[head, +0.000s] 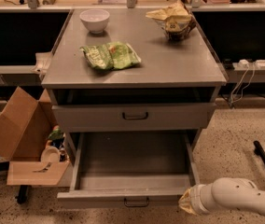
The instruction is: Close middle drawer
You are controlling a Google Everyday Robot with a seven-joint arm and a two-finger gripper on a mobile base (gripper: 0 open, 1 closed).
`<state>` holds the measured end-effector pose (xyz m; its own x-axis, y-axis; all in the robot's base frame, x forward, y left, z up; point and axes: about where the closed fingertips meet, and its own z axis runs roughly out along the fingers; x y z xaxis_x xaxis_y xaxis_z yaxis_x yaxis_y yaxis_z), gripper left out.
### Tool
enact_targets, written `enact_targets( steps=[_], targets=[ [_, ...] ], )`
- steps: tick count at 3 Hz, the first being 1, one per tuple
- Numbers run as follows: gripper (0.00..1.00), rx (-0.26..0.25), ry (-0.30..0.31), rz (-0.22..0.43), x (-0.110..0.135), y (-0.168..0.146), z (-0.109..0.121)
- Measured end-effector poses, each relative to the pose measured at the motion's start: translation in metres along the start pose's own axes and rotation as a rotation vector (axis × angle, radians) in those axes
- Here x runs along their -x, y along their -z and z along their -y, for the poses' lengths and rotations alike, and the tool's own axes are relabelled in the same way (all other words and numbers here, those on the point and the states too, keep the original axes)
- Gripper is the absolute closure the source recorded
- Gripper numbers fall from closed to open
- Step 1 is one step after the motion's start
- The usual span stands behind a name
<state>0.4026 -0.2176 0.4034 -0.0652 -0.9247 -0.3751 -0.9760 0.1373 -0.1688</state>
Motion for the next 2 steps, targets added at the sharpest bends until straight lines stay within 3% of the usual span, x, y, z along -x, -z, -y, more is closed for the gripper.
enact_targets(
  steps=[1,2],
  targets=[
    [0.08,0.000,0.000,0.000,0.0000,0.0000,0.0000],
    [0.00,0.000,0.000,0.000,0.0000,-0.0001,-0.0001]
  ],
)
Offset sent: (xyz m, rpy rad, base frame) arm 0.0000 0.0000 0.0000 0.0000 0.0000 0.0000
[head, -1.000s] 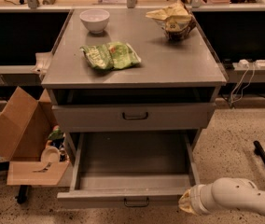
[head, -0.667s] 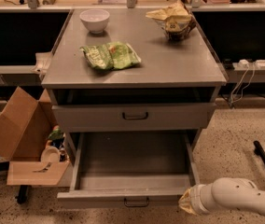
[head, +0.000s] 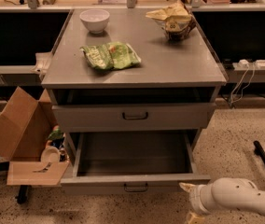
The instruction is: Close middle drawer
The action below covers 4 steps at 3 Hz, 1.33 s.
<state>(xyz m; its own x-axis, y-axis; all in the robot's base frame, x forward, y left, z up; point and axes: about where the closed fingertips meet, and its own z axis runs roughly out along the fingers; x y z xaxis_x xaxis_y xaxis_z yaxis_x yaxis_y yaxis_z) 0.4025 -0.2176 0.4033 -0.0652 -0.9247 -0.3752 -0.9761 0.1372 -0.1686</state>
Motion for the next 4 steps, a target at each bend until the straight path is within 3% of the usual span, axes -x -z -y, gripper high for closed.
enact_targets(
  steps=[1,2,4],
  targets=[
    [0.00,0.000,0.000,0.000,0.000,0.000,0.000],
    [0.20,-0.013,0.016,0.006,-0.001,-0.001,0.006],
    [0.67,-0.063,0.046,0.007,-0.006,-0.007,0.046]
  ],
)
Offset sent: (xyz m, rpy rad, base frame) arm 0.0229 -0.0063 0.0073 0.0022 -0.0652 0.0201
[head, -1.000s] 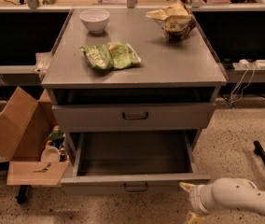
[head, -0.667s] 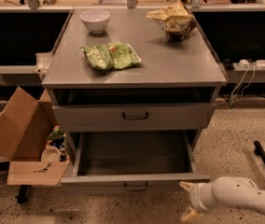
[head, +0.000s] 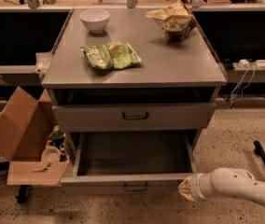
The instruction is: Close middle drawer
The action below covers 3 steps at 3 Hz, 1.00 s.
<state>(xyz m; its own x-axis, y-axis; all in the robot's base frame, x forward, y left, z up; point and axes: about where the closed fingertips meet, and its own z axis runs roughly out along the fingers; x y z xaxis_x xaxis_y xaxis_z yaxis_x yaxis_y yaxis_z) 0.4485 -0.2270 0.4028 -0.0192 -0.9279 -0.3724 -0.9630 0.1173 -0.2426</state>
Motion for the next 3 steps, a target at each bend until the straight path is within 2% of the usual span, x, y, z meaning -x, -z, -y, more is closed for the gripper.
enact_targets(
  steps=[1,2,3],
  targets=[
    [0.90,-0.027,0.003,0.000,-0.0037,-0.0036,0.0185],
    [0.90,-0.028,0.003,0.000,-0.0037,-0.0034,0.0178],
    [0.65,-0.028,0.004,0.000,-0.0037,-0.0034,0.0177]
  ],
)
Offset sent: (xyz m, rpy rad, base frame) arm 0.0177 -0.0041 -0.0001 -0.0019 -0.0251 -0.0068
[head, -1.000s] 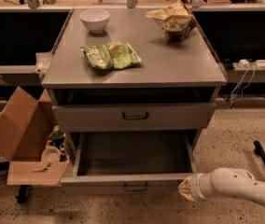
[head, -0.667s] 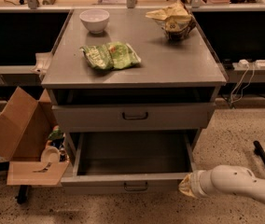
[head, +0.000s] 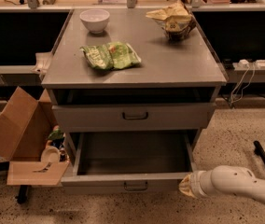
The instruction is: Close middle drawer
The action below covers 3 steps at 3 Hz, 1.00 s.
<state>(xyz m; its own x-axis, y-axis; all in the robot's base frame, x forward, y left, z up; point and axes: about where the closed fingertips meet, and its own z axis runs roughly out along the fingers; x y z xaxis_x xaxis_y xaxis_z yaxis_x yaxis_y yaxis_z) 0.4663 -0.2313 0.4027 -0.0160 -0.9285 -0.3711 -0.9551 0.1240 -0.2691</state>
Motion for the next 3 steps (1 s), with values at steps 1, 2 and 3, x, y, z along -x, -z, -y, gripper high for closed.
enact_targets(
  steps=[1,2,3],
  targets=[
    [0.43,0.000,0.000,0.000,0.0000,0.0000,0.0000],
    [0.20,0.000,0.000,0.000,0.0000,0.0000,0.0000],
    [0.00,0.000,0.000,0.000,0.0001,-0.0001,-0.0001]
  ],
)
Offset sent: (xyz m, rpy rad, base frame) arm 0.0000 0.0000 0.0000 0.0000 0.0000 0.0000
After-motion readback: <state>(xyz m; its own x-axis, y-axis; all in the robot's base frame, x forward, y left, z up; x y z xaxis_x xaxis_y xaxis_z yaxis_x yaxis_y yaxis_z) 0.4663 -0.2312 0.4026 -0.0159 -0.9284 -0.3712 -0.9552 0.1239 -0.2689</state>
